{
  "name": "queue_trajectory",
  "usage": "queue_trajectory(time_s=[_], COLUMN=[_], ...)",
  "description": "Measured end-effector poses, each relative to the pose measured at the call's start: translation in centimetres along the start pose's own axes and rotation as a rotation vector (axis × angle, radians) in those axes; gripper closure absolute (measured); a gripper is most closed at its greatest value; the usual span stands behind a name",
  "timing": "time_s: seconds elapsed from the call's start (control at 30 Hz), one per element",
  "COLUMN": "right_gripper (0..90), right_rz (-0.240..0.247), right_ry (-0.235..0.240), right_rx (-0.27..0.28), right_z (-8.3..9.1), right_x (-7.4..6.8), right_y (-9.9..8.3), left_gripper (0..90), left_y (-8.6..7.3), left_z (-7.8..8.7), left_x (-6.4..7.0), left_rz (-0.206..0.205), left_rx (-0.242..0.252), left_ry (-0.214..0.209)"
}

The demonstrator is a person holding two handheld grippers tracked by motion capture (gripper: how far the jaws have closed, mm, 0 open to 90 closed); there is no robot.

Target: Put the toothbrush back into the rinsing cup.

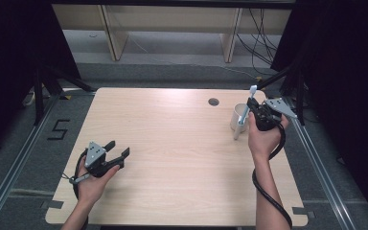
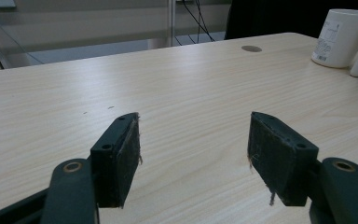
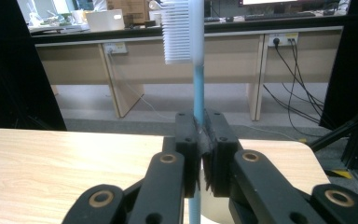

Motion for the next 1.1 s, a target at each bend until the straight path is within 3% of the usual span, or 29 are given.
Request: queue_trajectory(time_s=[0.3,0.4,0.43,0.5,0.8,0.83,1.0,1.1], right_gripper=[85.9,85.9,85.8,85.8,85.8,85.8,85.7,85.7], right_rz=[0.008,-0.010,0.006,0.012,-0.008,0.011,-0.006,0.008], right_ry=[0.004,0.001,-0.003,0.002,-0.009,-0.004,-0.009,-0.012], right_rx=[-0.009,-0.011,-0.012,-0.009,-0.029,-0.026,-0.038,-0.034], right_z=[-0.1,-0.2,-0.2,-0.3,-0.4,-0.5,-0.5,-0.7], right_x=[0.1,0.1,0.2,0.2,0.3,0.5,0.4,0.5], right_y=[-0.2,-0.4,-0.5,-0.6,-1.2,-1.3,-1.6,-1.8], left_gripper=[33.9,33.9,33.9,33.9,33.9,33.9,33.9,33.9], left_y=[0.0,0.0,-0.1,-0.1,-0.2,-0.2,-0.2,-0.3], left_z=[0.0,-0.1,-0.2,0.0,-0.1,-0.1,-0.1,-0.1], left_x=[0.0,0.0,0.0,0.0,0.0,0.0,0.0,0.0], left_rz=[0.000,0.002,0.003,-0.002,0.000,0.001,0.000,0.000], left_rx=[-0.001,0.009,0.016,-0.005,-0.004,-0.003,-0.003,-0.005], left_ry=[0.000,-0.003,-0.007,0.000,0.001,0.000,-0.001,-0.001])
Point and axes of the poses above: each handheld gripper's, and its own axes: z roughly backward along the jaws, y roughly out of its top, x roughly to its right, the point moved 4 cm from there along -z, roughly forward along the jaws, and after that the axes turned 7 degrees about -z, right-handed, at the moved point
